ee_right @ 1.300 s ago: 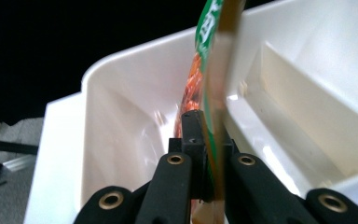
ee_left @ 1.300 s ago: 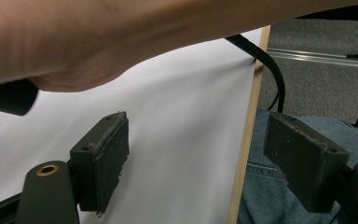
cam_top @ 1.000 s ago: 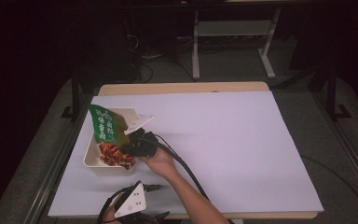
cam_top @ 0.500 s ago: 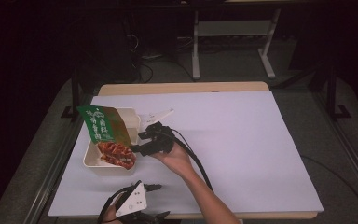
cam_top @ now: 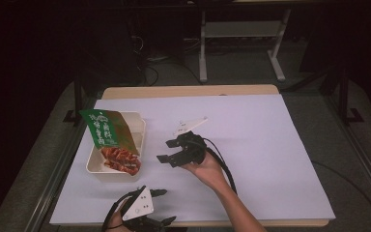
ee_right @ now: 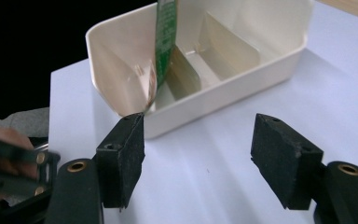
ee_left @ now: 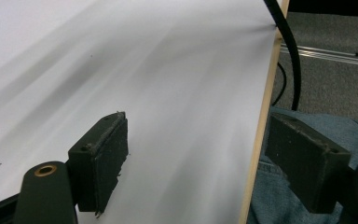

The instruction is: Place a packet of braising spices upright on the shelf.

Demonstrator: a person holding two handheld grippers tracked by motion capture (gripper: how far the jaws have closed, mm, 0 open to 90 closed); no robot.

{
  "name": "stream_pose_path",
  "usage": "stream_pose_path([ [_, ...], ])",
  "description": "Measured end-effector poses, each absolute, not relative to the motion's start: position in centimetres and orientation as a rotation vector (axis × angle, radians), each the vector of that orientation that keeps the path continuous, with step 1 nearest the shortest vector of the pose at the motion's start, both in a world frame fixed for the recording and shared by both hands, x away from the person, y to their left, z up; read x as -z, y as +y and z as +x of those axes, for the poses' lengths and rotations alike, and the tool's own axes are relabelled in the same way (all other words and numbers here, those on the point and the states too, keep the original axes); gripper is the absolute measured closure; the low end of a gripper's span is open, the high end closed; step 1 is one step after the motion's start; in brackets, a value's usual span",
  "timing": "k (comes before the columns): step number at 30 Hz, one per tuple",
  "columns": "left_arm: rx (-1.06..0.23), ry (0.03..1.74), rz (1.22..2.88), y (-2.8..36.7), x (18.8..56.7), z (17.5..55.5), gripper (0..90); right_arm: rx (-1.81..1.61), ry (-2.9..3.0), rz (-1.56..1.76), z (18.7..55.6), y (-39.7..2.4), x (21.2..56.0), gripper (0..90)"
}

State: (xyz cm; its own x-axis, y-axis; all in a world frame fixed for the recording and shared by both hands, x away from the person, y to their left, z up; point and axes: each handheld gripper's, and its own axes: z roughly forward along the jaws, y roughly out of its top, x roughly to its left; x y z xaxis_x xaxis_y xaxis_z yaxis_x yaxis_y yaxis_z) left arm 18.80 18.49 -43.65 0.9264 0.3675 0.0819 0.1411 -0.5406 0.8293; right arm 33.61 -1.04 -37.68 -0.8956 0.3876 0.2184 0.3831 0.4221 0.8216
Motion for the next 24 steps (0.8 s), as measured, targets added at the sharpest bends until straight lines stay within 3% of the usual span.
stream_pose_path([
  [12,-0.301,0.394,2.126,18.6,43.8,19.0,20.3,-1.47,2.632,0.768,31.9,-5.2,38.5,31.8],
  [24,-0.3,0.395,2.133,18.6,43.8,19.1,19.5,-1.409,2.647,0.855,28.8,-9.6,41.6,27.6],
])
